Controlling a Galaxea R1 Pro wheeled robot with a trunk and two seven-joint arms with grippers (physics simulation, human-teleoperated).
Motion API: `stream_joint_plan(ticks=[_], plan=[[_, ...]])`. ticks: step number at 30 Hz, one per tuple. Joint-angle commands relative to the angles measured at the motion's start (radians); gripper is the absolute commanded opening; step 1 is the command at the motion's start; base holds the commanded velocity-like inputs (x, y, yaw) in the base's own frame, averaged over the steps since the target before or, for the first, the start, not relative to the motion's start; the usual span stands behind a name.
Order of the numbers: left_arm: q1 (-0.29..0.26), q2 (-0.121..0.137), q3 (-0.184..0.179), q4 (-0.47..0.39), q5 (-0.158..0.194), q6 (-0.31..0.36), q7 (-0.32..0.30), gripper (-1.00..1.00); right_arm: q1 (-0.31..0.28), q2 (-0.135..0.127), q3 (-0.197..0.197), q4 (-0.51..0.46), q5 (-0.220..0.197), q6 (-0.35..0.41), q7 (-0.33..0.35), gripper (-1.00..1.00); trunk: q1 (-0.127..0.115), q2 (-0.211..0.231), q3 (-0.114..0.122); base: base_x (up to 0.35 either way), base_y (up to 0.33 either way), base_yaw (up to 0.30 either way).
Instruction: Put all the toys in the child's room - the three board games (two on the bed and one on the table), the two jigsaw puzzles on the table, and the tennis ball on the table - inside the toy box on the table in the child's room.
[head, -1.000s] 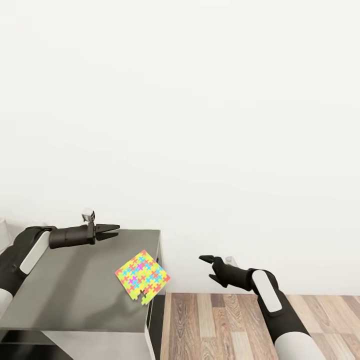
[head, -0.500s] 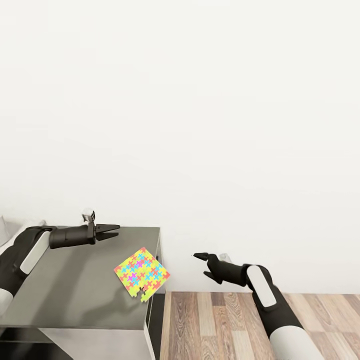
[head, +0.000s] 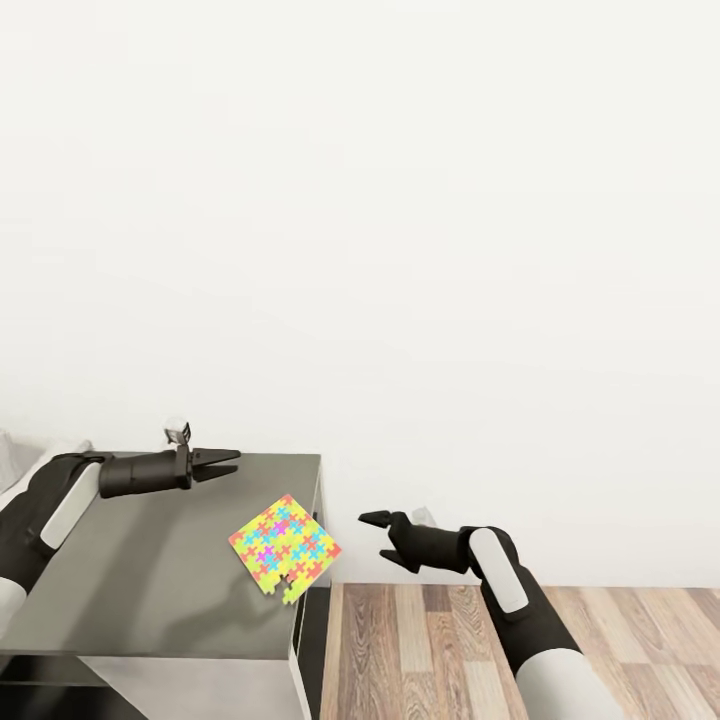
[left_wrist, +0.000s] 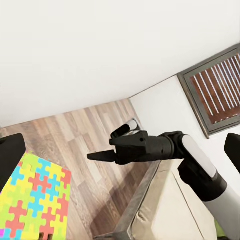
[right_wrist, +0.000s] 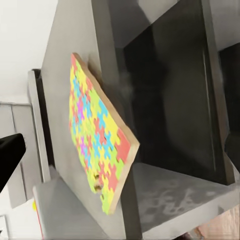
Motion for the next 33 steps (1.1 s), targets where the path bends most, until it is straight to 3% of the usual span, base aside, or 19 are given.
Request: stream_joint_plan(ticks=[1,26,33], plan=[[-0.001,0.001,-0.002,0.000,0.003,0.005,-0.002,1.00,-0.001,0.003,-0.004,0.000,0.011,0.008,0.009,1.00,0.000,-0.001,-0.001,0.000,0.125,0.000],[-0.001,0.001,-0.003,0.000,0.004,0.003,-0.003,1.00,-0.001,0.007,-0.003,0.001,0.011,0.011,0.011,1.00,0.000,-0.001,-0.001,0.013,0.052,0.000],[-0.001,0.001,-0.002,0.000,0.005,0.003,-0.003,1.00,-0.001,0.007,-0.002,0.001,0.011,0.011,0.011,1.00,0.027,-0.050,-0.023,0.000,0.001,0.000]])
